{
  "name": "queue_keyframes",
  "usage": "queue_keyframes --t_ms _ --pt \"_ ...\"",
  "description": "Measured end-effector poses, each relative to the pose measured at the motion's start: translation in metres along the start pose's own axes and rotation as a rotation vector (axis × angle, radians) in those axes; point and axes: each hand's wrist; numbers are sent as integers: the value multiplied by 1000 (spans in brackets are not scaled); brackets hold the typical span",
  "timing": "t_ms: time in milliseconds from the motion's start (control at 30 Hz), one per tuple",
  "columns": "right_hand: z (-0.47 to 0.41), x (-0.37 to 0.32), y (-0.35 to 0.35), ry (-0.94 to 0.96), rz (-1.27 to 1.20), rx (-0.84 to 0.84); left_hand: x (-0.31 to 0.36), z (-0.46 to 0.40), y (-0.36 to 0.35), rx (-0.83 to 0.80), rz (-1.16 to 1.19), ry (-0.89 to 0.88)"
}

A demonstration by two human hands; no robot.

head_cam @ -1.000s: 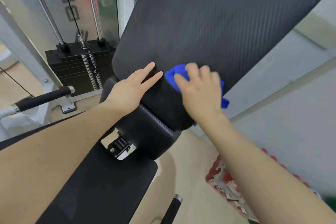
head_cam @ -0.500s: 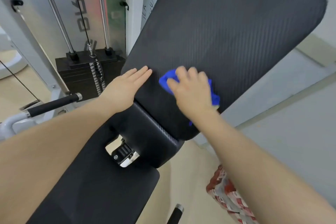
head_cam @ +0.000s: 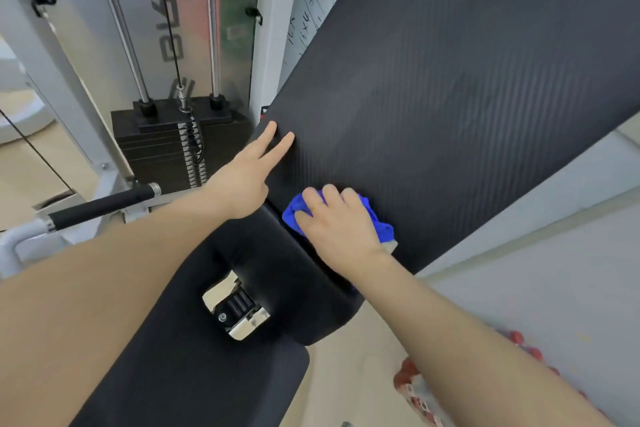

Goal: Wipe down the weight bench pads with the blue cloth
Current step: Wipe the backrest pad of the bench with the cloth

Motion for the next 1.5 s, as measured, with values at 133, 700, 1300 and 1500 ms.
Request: queue_keyframes --t_ms 133,700,1300,1500 --pt "-50 98 31 -331 211 428 -1 -3 8 17 3 38" --pt "-82 99 42 -229 220 313 -15 -15 29 -13 81 6" --pt "-150 146 61 -264 -4 318 8 -56 51 144 80 219" --pt "-145 106 40 -175 23 388 15 -85 54 19 234 362"
Point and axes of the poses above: each hand's wrist, its own z-axis away from the middle knuckle, its own y-axis out of the back of the hand, x = y × z, and after that the axes turned 9 degrees about x, right-handed
